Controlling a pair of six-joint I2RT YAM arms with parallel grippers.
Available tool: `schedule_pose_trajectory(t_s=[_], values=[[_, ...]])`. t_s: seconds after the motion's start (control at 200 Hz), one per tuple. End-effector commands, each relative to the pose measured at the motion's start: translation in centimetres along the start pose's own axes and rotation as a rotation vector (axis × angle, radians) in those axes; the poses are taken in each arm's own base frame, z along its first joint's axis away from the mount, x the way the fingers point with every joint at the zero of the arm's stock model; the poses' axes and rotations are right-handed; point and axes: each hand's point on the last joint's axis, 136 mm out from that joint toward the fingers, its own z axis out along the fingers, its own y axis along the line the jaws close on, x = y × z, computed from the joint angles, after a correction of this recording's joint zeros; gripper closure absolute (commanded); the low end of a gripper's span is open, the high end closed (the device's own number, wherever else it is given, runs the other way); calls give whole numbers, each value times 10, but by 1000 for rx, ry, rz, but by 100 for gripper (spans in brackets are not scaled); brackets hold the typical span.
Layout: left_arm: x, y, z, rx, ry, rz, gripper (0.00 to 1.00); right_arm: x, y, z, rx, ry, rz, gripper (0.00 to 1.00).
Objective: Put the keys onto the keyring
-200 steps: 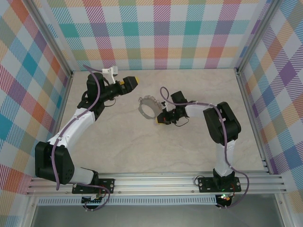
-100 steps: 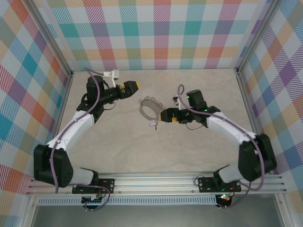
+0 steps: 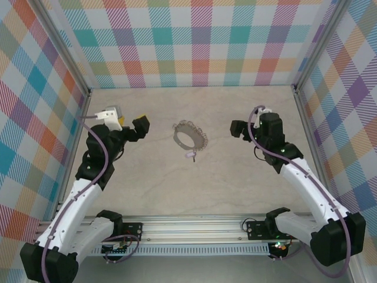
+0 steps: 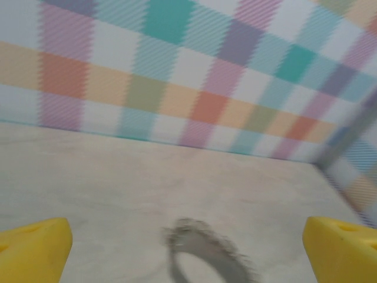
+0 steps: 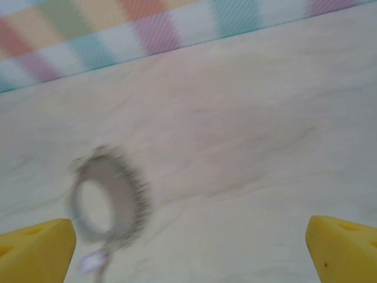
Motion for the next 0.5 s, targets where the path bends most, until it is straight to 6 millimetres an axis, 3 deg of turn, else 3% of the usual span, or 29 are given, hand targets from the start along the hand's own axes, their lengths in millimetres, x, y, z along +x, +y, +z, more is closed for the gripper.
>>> schedule_pose_trajectory(t_s=[0.0,0.1,0.28,0.495], values=[[11,56,-2,-275,-24,117,0,-19,-53,11,250,-183,-32,0],[29,77,3,-324,-28,136,0,-1,-76,29,308,-139,-47,0],[79,116,27,-434,59,190,0,30,-112,60,420,-58,-162,0],[139,153,51,-497,141,196,0,46,-134,69,389,-167,-149,0]])
